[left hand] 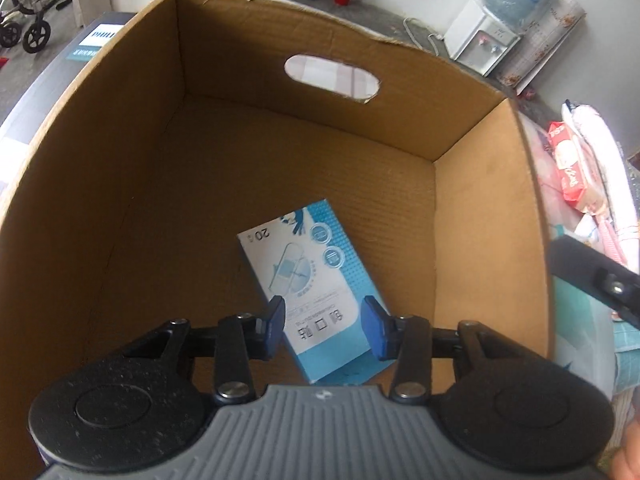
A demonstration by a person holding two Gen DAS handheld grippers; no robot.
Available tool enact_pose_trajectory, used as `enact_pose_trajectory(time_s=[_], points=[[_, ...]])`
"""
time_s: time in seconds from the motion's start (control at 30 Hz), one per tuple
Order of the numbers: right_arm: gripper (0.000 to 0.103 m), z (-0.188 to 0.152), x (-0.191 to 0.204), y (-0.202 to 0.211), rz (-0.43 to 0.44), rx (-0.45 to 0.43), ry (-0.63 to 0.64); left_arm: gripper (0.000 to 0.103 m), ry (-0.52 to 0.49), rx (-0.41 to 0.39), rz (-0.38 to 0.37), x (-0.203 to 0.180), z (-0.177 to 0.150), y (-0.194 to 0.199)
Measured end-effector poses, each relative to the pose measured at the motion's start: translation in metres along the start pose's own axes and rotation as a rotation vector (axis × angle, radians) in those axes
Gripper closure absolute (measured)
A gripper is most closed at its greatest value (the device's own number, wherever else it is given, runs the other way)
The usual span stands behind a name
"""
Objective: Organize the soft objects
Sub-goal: 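Carry the blue box into the cardboard box and lower it, then open the left tool to release the blue box on the box floor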
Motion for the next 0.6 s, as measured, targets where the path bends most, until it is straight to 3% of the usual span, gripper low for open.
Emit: enact_pose_trajectory(time_s=[0.13,0.23,0.43,0.6], points=[[0.069,-0.009,-0.018,0.022,0.015,-0.012,0.0,0.048,0.038,0.08,0.006,0.007,-0.004,-0.009],[0.069,-0.019,-0.026,0.03,0.029,-0.021,-0.01,0.056,0.055,0.118,0.026,0.008,-0.005,-0.02],[0.069,-0.028,-0.031,0.04,0.076,-0.047,-0.037,0.068,-0.025,0.04,0.045,-0.013,0.001,-0.025],[0.069,-0.032,-0.038,0.049,0.078,-0.062,-0.059,0.071,-0.08,-0.019,0.066,-0.037,0.01,-0.032]])
Point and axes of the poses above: each gripper's, at about its wrist camera, not at the fingertips, and y roughly against the way its jaws point, x to its left, z to its top, the point moved 2 cm from there along -y, roughly the way its jaws point, and after that the axes turned 12 degrees about y, right-handed, at the moved point
